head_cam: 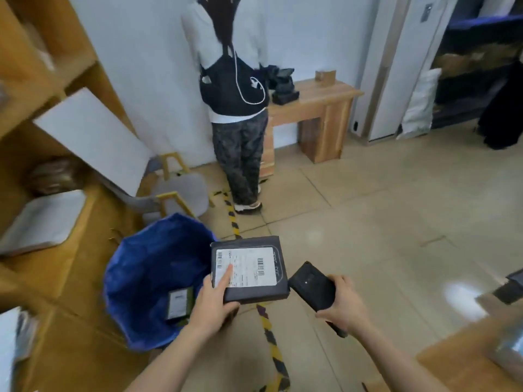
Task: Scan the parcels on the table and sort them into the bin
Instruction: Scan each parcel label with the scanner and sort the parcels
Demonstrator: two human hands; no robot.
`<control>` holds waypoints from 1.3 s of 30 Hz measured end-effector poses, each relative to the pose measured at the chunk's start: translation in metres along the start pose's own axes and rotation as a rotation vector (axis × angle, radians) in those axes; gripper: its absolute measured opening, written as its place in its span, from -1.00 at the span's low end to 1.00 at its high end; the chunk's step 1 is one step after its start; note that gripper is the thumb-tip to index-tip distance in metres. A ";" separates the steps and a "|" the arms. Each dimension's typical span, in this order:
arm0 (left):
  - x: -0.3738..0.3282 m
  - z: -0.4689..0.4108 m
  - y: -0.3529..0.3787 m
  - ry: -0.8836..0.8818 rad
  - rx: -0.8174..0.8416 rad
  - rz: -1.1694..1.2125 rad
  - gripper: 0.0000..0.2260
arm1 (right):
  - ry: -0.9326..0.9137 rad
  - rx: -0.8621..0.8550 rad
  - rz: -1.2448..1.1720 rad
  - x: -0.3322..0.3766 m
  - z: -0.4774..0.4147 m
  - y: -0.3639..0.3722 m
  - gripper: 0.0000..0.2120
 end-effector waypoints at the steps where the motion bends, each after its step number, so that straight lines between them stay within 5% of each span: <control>1: 0.017 0.003 -0.007 -0.042 -0.019 0.002 -0.21 | -0.037 0.019 0.008 0.015 -0.006 0.010 -0.15; 8: 0.128 -0.003 -0.034 -0.232 -0.075 0.014 -0.17 | -0.166 0.158 0.089 0.102 -0.056 0.076 -0.19; 20: 0.308 -0.082 -0.063 -0.546 -0.051 0.054 -0.18 | -0.118 0.312 0.091 0.228 -0.167 0.214 -0.19; 39: 0.470 -0.236 0.025 -0.634 0.070 0.131 -0.18 | -0.060 0.459 0.238 0.289 -0.341 0.394 -0.19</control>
Point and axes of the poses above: each hand's wrist, its own z-axis away from the middle knuckle, its own y-axis out of the palm, x = y × z, the point moved 7 cm from there along -z, towards the middle knuckle, and after that the axes turned 2 degrees about x, right-handed, at the moved point
